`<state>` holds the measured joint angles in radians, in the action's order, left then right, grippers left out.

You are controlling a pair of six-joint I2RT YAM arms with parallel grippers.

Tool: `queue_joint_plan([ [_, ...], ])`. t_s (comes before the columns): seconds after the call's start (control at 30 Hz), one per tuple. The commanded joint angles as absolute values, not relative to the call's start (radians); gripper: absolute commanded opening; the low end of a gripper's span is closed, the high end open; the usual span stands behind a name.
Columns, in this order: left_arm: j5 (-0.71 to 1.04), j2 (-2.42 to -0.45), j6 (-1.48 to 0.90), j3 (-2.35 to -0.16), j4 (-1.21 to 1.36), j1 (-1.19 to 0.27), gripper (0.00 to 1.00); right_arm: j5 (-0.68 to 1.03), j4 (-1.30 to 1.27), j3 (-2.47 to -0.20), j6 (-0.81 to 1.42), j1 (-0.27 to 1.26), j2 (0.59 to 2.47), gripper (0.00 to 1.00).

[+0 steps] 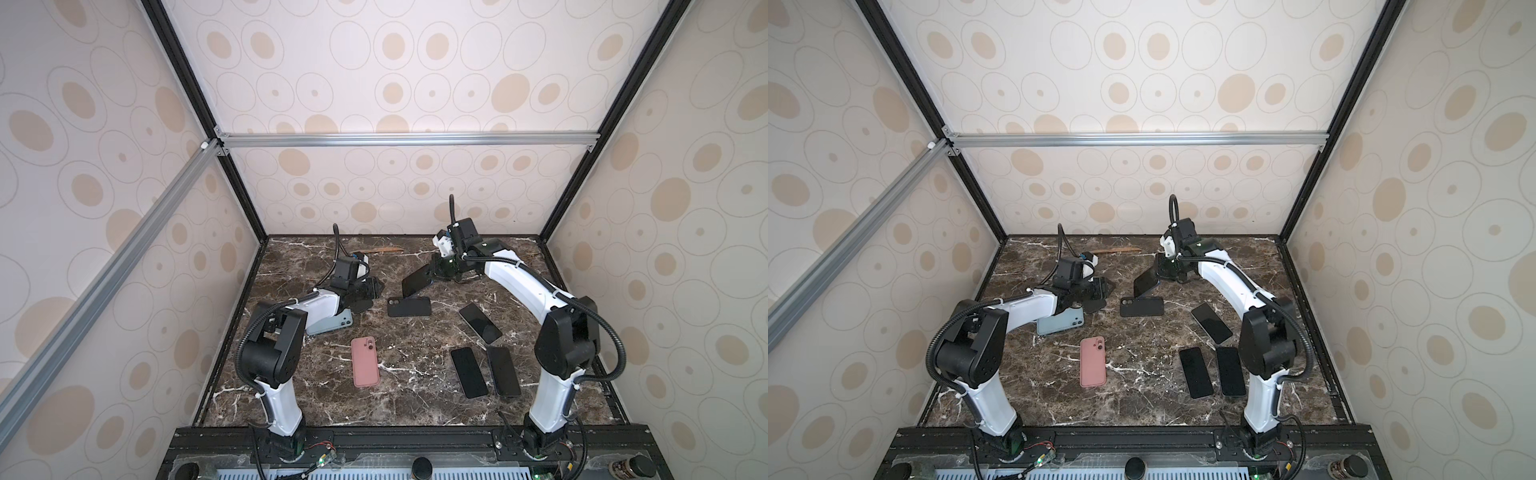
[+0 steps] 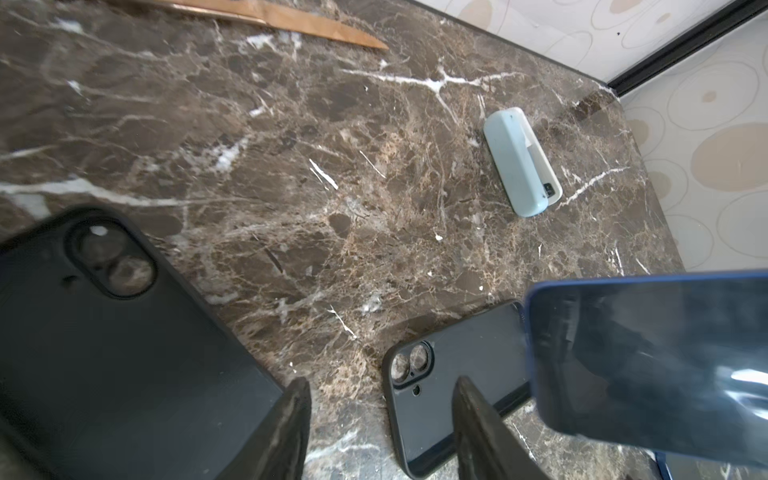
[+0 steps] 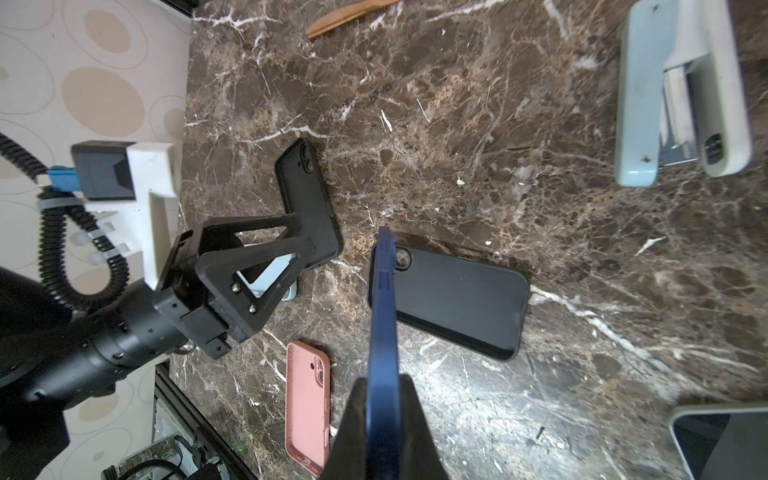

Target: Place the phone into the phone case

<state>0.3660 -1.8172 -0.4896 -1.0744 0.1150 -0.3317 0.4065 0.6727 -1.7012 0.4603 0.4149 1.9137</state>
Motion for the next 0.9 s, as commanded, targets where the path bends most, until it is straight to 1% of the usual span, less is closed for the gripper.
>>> queue_joint_plan([
  [0.0, 0.416, -1.848, -0.508, -1.128, 0.074, -0.330, 0.54, 0.464, 0.675, -1.743, 0.467, 0.417, 1.940, 0.00],
  [0.3, 0.465, -1.935, -0.506, -1.184, 0.002, -0.364, 0.52, 0.430, 0.682, -1.664, 0.428, 0.417, 1.952, 0.00],
  [0.47, 0.465, -1.951, -0.499, -1.196, -0.018, -0.392, 0.52, 0.420, 0.670, -1.594, 0.423, 0.414, 1.926, 0.00],
  [0.57, 0.494, -1.961, -0.500, -1.201, -0.022, -0.403, 0.52, 0.409, 0.662, -1.557, 0.423, 0.410, 1.909, 0.00],
  [0.87, 0.509, -1.965, -0.508, -1.210, -0.029, -0.409, 0.52, 0.382, 0.680, -1.474, 0.422, 0.367, 1.863, 0.00],
])
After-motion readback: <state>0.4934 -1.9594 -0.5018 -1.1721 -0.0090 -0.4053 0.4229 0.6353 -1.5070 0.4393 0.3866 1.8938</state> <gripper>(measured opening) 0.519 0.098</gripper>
